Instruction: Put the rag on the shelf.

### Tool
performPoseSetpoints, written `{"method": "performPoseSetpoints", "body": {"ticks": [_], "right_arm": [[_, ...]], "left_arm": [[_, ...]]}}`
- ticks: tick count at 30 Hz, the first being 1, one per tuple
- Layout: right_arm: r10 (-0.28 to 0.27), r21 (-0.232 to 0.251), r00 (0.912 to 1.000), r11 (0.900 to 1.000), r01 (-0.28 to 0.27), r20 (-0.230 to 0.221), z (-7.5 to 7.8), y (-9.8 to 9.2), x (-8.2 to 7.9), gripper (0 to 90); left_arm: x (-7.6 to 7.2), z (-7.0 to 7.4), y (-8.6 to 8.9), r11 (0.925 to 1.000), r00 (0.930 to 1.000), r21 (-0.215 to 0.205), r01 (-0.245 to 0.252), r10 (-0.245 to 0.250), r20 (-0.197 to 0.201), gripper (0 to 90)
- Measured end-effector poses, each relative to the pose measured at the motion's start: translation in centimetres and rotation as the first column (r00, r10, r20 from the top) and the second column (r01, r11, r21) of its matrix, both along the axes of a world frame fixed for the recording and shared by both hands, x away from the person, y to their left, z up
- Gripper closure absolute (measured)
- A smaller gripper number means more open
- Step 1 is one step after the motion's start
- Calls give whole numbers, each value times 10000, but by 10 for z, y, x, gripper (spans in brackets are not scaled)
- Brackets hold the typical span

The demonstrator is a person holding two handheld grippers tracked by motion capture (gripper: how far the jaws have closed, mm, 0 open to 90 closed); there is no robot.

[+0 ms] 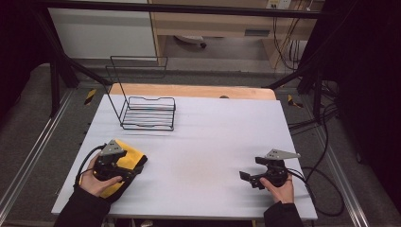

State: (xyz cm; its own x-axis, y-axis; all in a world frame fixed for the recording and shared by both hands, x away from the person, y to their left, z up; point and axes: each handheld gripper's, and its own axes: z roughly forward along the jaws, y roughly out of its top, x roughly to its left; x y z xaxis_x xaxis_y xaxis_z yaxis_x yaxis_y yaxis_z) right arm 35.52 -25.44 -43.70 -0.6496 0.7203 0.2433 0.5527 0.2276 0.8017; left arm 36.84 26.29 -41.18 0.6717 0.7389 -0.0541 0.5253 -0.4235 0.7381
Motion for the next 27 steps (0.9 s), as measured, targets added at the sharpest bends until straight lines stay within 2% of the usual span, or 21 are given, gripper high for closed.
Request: {"method": "performPoseSetpoints", "body": {"ticks": [9, 14, 16, 19, 24, 27], "right_arm": [[-7, -32, 10000, 10000, 7, -16, 0, 0, 0, 15], [7, -59, 10000, 10000, -8, -45, -1, 1, 0, 16], [-3, -67, 10000, 10000, 3, -49, -1, 1, 0, 16], [-5, -88, 10000, 10000, 5, -19, -1, 1, 1, 16], [-4, -111, 10000, 9999, 3, -43, -1, 1, 1, 17], [-5, -117, 10000, 9999, 5, -42, -1, 1, 1, 17]], "left_arm": [[14, -4, -10, 9984, 9989, 410, -388, 397, -230, 177], [17, -14, -13, 9954, 9974, 695, -654, 674, -269, 321], [19, -20, -15, 9928, 9969, 1018, -631, 674, -396, 382], [18, -22, -18, 9874, 9975, 1448, -632, 670, -211, 440], [19, -24, -20, 9843, 9973, 1638, -657, 701, -217, 502], [19, -25, -24, 9792, 9966, 1892, -727, 785, -234, 521]]}}
